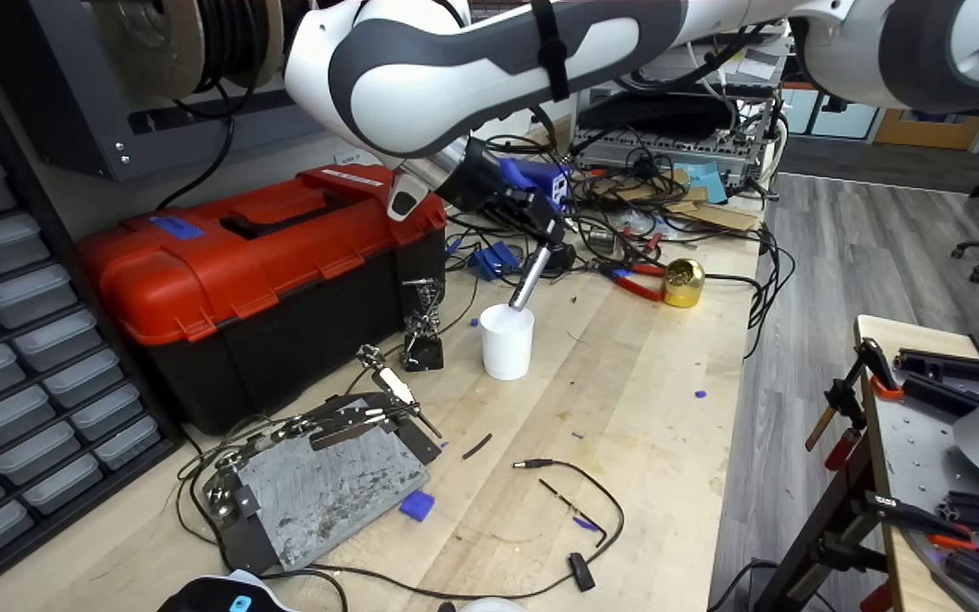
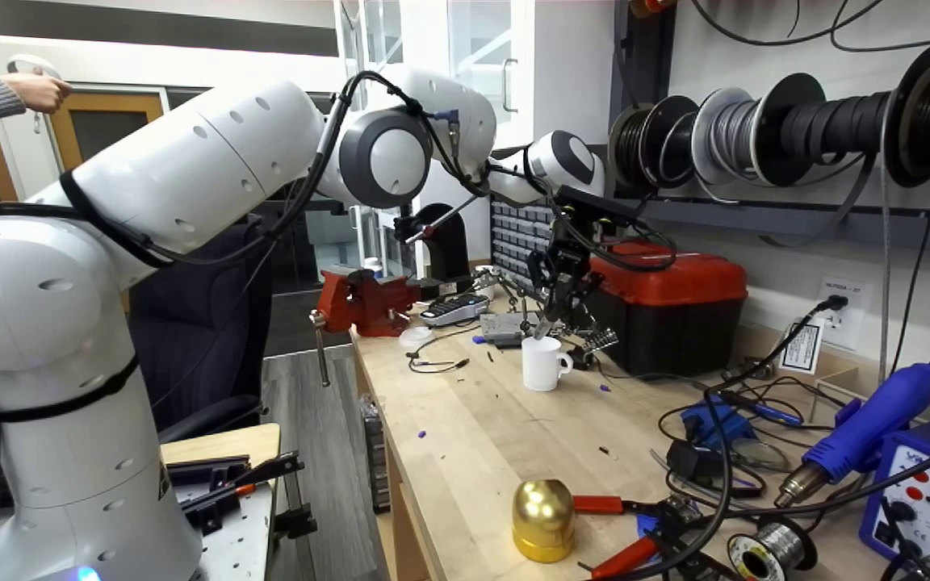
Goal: Pick the marker on the desk and put it in the cup
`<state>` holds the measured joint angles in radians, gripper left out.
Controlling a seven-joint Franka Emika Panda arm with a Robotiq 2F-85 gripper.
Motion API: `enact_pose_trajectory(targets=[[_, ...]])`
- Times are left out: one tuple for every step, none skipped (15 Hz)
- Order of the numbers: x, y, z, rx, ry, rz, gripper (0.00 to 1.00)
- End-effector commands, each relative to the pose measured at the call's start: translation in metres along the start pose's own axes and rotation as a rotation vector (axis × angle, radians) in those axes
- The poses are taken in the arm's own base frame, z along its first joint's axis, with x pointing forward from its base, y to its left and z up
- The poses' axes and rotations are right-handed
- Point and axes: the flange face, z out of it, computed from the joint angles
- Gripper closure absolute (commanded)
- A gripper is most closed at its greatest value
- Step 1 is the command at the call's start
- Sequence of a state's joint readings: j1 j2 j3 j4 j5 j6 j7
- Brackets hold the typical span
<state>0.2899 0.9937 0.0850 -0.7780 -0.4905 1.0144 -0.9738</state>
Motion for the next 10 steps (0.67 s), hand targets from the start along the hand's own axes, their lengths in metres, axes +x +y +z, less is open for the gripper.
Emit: enact_pose_trajectory(targets=[[0.005,-0.005,-0.004,0.016,-0.019,-0.011,0.93],[0.007,-0.005,-0.003,0.016,-0.022,-0.018,0.93],[0.010,-0.006,-0.003,0.013,-0.024,-0.026,0.93],[0.013,-0.007,-0.003,0.013,-0.025,-0.032,0.93],[0.016,-0.007,-0.002,0.011,-0.027,-0.039,0.93],[0.019,-0.007,-0.002,0.010,-0.026,-0.046,0.93],[0.022,-0.008,-0.002,0.008,-0.028,-0.053,0.93],[0.024,-0.009,-0.002,0.007,-0.030,-0.063,0.93],[0.026,-0.009,-0.002,0.007,-0.030,-0.068,0.93],[0.028,-0.010,-0.002,0.006,-0.030,-0.073,0.87]])
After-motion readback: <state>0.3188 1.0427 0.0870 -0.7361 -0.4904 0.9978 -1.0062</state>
